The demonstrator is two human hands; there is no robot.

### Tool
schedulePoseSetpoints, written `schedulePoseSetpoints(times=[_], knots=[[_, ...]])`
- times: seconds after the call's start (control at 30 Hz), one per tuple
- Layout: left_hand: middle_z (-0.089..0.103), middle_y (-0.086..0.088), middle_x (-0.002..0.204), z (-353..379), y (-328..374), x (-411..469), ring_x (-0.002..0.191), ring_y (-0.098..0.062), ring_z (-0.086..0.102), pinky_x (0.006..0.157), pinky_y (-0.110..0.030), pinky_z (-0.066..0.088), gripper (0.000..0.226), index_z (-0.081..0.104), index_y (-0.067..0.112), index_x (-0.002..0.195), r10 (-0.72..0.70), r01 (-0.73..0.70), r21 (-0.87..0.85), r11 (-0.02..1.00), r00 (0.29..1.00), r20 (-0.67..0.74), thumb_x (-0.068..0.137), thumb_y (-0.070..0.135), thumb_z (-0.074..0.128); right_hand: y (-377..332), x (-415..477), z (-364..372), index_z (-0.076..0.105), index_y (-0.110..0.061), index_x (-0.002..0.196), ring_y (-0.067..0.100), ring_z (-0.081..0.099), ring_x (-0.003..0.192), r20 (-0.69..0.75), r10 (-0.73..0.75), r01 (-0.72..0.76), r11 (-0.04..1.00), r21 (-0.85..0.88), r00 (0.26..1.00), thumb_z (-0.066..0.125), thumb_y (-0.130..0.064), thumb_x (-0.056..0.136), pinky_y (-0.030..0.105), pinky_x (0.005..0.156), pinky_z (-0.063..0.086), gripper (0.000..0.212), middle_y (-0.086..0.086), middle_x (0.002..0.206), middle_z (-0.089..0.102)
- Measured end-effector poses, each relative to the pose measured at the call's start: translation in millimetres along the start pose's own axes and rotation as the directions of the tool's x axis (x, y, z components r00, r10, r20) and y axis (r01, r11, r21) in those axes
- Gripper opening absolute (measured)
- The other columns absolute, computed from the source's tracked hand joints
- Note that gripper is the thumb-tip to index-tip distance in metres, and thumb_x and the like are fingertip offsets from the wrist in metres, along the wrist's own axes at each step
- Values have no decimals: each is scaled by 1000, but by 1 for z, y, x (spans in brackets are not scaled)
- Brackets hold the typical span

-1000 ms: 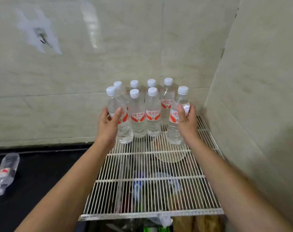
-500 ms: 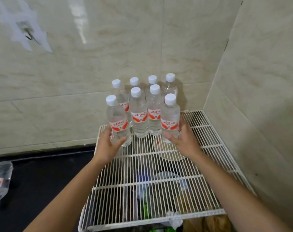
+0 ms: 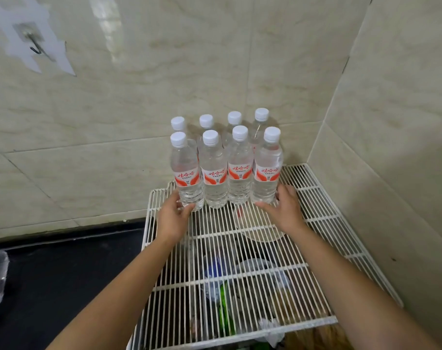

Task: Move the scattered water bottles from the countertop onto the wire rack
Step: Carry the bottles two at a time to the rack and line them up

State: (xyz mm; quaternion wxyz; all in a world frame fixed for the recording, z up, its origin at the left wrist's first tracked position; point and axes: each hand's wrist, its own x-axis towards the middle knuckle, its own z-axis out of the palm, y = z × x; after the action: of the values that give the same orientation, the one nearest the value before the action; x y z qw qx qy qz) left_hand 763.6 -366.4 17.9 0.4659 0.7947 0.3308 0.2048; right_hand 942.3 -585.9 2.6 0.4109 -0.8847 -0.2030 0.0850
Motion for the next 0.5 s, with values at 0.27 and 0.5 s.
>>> schedulePoseSetpoints(times=[0.27,0.5], knots=[[64,4,134,5,-7,4,116,-15,59,99,-42,51,54,51,31,143,-26,25,-45,999,1000,-18,93,22,70,-2,15,9,30,-34,152,22,55,133,-16,-63,64,998,22,998,80,-30,86,53,108,47,83,-2,145,56],[61,2,140,2,-11,7,127,-19,57,98,-35,49,53,48,31,143,-39,40,-19,999,999,36,94,25,68,-6,13,10,25,-29,155,26,52,136,-7,-46,46,999,23,999,79,-32,86,54,110,45,88,2,151,51]])
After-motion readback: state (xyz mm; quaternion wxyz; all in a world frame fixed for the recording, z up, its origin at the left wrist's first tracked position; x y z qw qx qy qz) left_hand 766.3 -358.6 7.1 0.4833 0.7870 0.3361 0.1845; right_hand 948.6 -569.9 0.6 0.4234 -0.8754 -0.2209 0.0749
